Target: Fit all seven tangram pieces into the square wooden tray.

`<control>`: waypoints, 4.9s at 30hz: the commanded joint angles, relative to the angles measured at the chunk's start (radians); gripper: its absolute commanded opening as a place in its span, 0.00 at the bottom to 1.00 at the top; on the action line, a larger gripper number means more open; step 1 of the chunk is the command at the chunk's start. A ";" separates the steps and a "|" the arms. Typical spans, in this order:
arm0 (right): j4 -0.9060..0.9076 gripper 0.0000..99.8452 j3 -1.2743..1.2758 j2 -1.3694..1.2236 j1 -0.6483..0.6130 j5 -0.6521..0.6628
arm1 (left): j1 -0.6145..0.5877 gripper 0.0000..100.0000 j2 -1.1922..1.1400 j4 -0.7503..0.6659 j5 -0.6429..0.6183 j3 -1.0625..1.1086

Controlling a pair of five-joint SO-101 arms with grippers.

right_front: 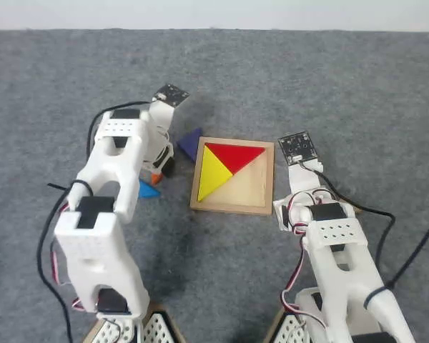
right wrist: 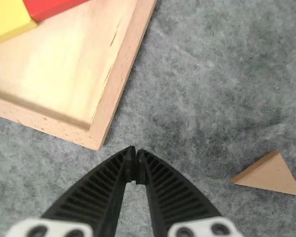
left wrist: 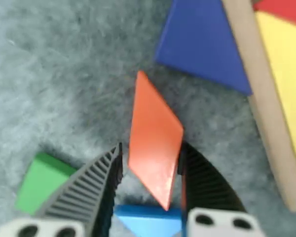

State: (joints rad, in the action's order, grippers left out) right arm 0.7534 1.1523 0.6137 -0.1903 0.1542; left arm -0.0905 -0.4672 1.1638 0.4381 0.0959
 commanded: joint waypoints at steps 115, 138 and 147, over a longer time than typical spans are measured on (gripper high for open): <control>-0.019 0.01 -0.008 0.022 0.015 -0.011 | 0.035 0.17 0.207 0.138 -0.005 -0.053; -0.018 0.01 -0.008 0.022 0.015 -0.011 | -0.043 0.14 -0.043 0.071 0.025 -0.091; -0.018 0.01 -0.008 0.022 0.015 -0.011 | -0.032 0.14 -0.017 0.014 0.023 -0.101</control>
State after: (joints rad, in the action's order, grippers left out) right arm 0.7534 1.1523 0.6137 -0.1903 0.1542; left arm -0.1089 -0.5071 1.2329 0.4427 0.0345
